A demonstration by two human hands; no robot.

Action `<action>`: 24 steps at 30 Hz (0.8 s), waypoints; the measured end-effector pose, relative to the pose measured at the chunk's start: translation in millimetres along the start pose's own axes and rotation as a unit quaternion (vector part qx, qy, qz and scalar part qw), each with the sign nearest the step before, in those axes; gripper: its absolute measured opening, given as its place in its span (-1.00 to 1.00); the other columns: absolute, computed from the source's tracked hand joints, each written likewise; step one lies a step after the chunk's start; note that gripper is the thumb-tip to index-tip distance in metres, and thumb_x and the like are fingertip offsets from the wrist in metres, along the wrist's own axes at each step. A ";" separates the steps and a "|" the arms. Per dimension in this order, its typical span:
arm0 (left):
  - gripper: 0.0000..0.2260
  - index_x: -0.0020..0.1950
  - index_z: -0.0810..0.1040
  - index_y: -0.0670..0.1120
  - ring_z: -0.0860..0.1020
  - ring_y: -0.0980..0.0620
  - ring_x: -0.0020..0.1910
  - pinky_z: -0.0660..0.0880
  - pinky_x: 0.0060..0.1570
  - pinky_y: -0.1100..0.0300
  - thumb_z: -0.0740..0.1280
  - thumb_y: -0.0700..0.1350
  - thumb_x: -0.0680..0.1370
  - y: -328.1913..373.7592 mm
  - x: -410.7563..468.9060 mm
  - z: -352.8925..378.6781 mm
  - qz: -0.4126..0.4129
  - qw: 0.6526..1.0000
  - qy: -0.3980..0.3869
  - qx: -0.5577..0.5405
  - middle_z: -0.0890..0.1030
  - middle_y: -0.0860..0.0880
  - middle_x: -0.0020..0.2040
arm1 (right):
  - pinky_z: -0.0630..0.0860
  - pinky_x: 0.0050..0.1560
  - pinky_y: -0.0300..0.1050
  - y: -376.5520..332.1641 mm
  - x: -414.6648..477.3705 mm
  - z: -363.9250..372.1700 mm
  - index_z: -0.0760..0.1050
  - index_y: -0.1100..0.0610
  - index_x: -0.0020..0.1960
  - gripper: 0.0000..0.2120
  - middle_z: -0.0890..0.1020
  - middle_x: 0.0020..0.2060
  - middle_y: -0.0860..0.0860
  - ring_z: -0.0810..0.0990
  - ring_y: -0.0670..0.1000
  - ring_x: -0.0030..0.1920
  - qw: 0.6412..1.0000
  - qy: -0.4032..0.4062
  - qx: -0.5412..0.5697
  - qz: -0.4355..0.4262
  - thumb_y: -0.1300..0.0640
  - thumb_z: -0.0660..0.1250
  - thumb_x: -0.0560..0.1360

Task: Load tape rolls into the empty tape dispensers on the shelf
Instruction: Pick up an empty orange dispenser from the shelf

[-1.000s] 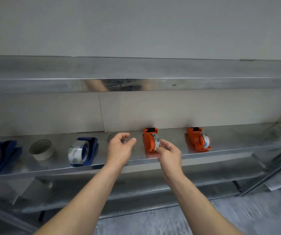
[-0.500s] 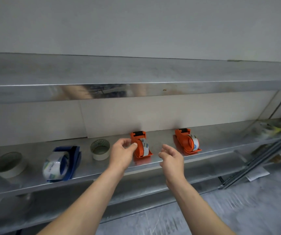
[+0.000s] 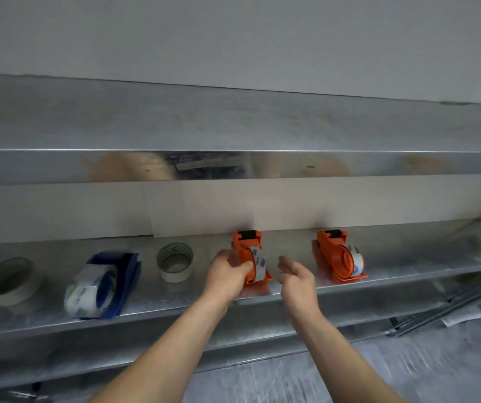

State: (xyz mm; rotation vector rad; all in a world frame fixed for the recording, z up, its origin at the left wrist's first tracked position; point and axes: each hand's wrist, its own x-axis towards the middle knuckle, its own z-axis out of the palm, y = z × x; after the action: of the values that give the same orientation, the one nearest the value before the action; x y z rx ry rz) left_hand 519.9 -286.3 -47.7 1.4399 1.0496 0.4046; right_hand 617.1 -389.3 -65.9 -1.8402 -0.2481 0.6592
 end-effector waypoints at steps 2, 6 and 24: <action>-0.78 0.08 0.40 0.03 0.54 0.02 0.02 0.46 -0.02 0.15 0.40 -0.13 0.52 0.2 5.9 6.8 -0.017 1.000 -0.002 0.015 0.55 0.02 0.04 | 0.38 0.33 -0.12 4.6 14.7 -0.6 0.44 0.20 0.42 -0.49 0.54 0.34 0.10 0.47 0.05 0.37 1.000 -0.018 -0.015 0.002 0.45 0.13 0.52; -0.75 0.09 0.42 0.00 0.57 -0.01 0.02 0.53 -0.01 0.13 0.44 -0.13 0.50 1.6 16.1 23.8 -0.047 0.998 0.015 0.029 0.57 -0.01 0.03 | 0.42 0.39 -0.03 16.1 43.2 -3.5 0.45 0.18 0.40 -0.51 0.55 0.32 0.10 0.48 0.08 0.36 0.996 -0.072 -0.060 0.001 0.45 0.12 0.53; -0.86 -0.27 0.58 -0.10 0.55 -0.01 -0.32 0.45 -0.22 0.14 0.43 -0.25 0.48 20.0 49.2 36.7 -0.043 0.993 0.075 0.085 0.63 -0.07 -0.32 | 0.53 0.25 -0.03 38.8 87.7 -28.3 0.55 -0.03 0.27 -0.51 0.68 0.18 -0.01 0.61 0.07 0.22 0.860 -0.286 -0.384 -0.178 0.25 0.18 0.40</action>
State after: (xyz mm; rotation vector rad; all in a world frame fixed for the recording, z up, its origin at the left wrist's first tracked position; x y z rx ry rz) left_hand 581.2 -266.7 -52.9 1.5263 1.2880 0.3730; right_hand 699.2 -384.9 -122.8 -2.1936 -1.3833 0.9059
